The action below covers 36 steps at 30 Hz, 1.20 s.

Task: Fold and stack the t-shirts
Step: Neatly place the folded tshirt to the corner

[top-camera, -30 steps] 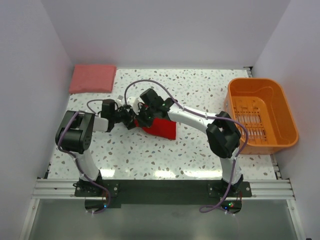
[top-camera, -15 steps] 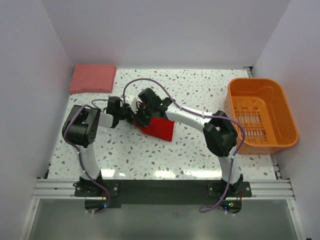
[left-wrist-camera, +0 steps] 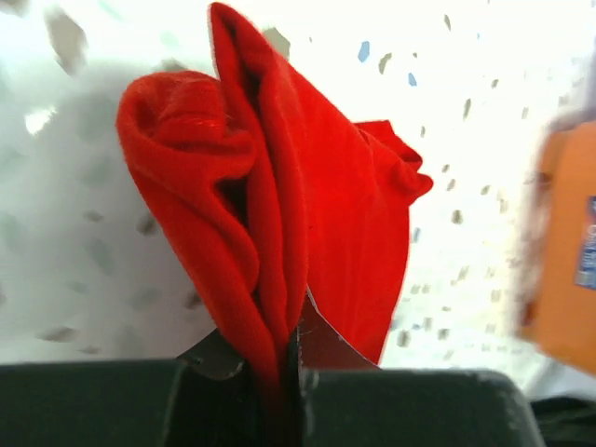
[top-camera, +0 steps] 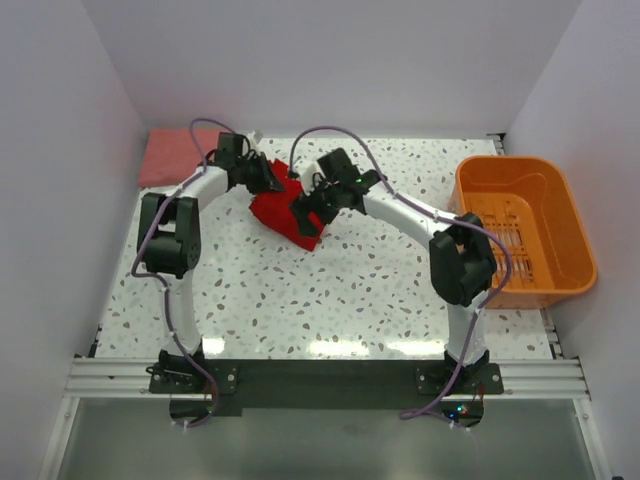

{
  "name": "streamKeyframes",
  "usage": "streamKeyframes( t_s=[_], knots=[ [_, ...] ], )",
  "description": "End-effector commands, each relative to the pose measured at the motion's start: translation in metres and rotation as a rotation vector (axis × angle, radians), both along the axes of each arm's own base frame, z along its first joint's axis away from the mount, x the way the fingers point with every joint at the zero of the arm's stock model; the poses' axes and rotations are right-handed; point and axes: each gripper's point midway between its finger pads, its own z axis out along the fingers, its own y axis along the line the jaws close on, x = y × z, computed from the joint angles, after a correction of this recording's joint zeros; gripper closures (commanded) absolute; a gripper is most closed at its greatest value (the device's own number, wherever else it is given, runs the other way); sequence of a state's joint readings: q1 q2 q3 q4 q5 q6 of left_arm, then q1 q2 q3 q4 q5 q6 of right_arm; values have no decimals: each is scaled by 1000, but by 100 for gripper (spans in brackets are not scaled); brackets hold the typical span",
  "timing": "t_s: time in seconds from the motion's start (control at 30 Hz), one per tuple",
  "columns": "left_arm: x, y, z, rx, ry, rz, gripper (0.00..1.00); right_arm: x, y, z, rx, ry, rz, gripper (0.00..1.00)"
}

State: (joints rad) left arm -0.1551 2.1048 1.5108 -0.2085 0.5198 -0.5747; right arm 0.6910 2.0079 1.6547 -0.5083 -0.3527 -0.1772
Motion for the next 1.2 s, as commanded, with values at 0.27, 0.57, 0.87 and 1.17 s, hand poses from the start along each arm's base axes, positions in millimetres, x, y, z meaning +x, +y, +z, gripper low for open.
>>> streamKeyframes(
  t_s=[0.27, 0.57, 0.87, 1.17],
  knots=[
    [101, 111, 39, 458, -298, -154, 100, 19, -72, 43, -34, -73, -114, 4],
    [142, 154, 88, 583, -534, -119, 100, 17, -76, 40, -48, -62, -119, 2],
    [152, 183, 147, 647, -696, -59, 100, 20, -73, 39, -55, -53, -119, 1],
    [155, 188, 188, 668, -797, -21, 100, 23, -73, 39, -59, -50, -126, 1]
  ],
)
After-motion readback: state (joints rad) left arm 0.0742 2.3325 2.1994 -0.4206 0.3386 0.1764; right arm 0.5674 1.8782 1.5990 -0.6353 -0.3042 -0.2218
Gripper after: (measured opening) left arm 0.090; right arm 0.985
